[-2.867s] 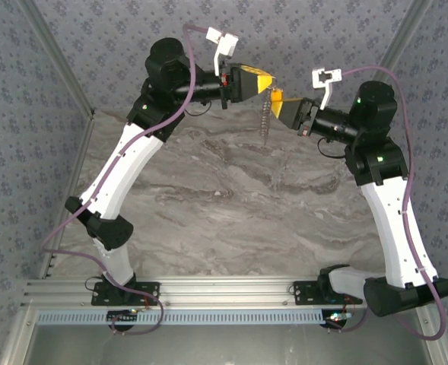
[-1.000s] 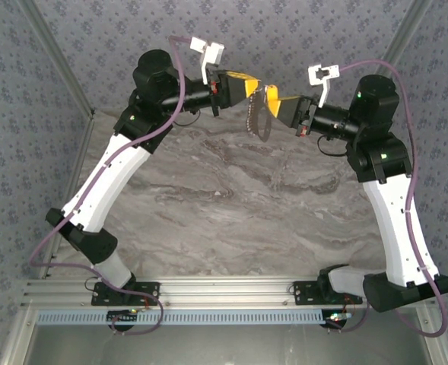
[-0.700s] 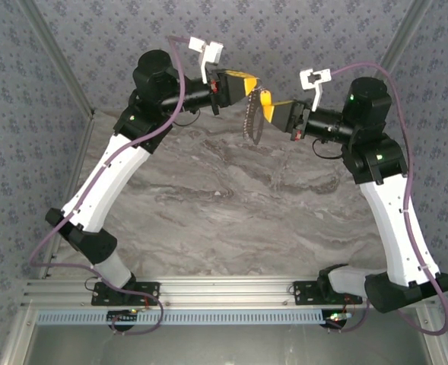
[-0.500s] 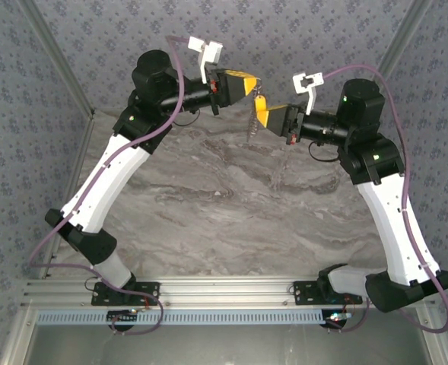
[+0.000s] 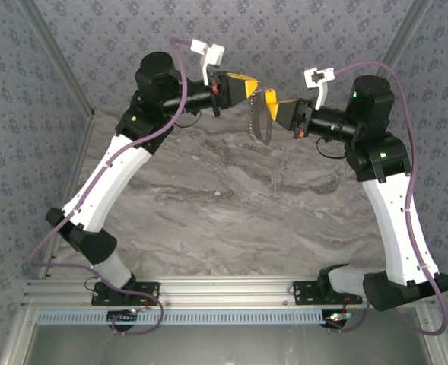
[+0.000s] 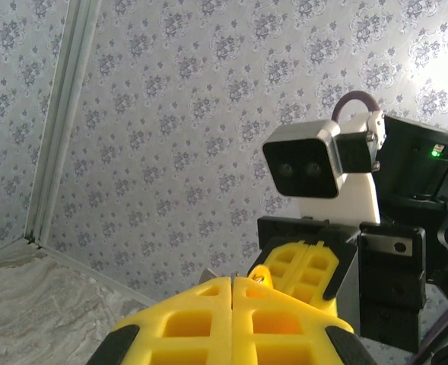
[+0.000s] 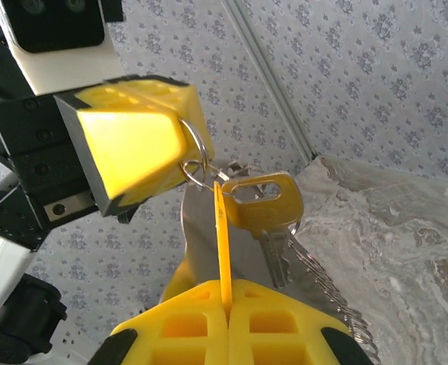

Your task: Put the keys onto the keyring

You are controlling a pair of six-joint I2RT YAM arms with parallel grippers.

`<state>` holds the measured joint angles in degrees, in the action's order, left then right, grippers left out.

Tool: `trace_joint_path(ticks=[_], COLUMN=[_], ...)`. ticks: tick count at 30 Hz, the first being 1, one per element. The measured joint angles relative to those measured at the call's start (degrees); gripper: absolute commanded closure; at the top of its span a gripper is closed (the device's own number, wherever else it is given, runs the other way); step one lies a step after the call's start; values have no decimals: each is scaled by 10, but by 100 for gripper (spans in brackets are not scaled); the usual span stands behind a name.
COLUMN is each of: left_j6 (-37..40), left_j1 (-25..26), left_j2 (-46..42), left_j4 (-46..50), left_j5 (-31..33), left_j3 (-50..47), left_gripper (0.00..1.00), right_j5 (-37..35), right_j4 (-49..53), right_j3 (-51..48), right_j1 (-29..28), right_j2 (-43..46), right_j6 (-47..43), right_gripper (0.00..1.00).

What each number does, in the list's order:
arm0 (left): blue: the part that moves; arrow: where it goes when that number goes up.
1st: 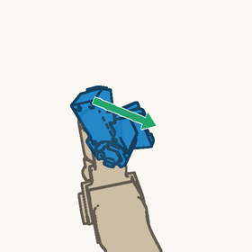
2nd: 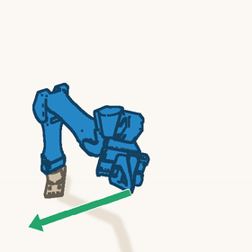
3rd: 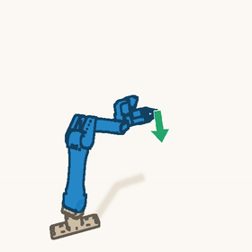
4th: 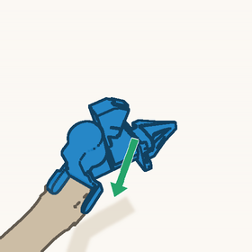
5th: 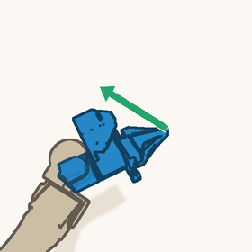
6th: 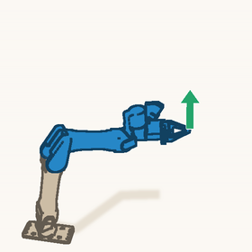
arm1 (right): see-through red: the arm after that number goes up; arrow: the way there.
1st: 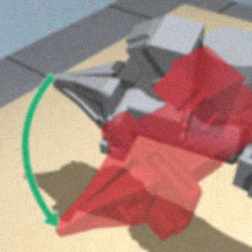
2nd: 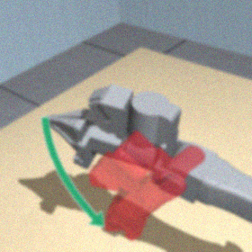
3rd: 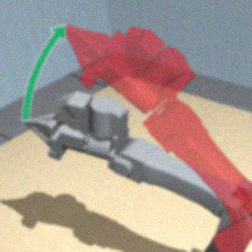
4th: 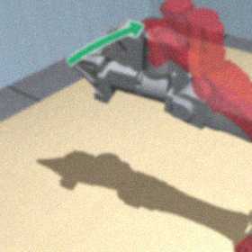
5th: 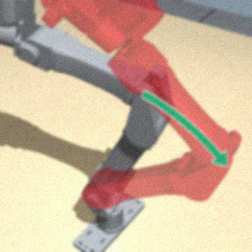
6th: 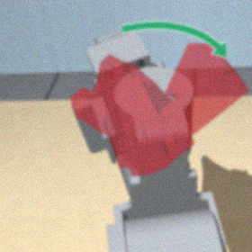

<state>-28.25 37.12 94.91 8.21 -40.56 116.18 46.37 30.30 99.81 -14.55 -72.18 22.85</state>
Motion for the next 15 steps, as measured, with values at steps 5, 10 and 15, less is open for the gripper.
trace_joint_path(ticks=[5, 10, 15], left_j6=[2, 2, 2], left_j1=[0, -3, -5], left_j2=[0, 0, 0], left_j4=[-10, -10, -11], left_j5=[-1, -1, -1], left_j3=[-1, -1, -1], left_gripper=[100, 100, 100], right_j5=[10, 14, 14], right_j4=[15, 28, 47], right_j3=[34, 65, 94], right_j1=[2, -1, -10], right_j2=[-21, -41, -59], right_j6=[0, -5, -15], right_gripper=[100, 100, 100])
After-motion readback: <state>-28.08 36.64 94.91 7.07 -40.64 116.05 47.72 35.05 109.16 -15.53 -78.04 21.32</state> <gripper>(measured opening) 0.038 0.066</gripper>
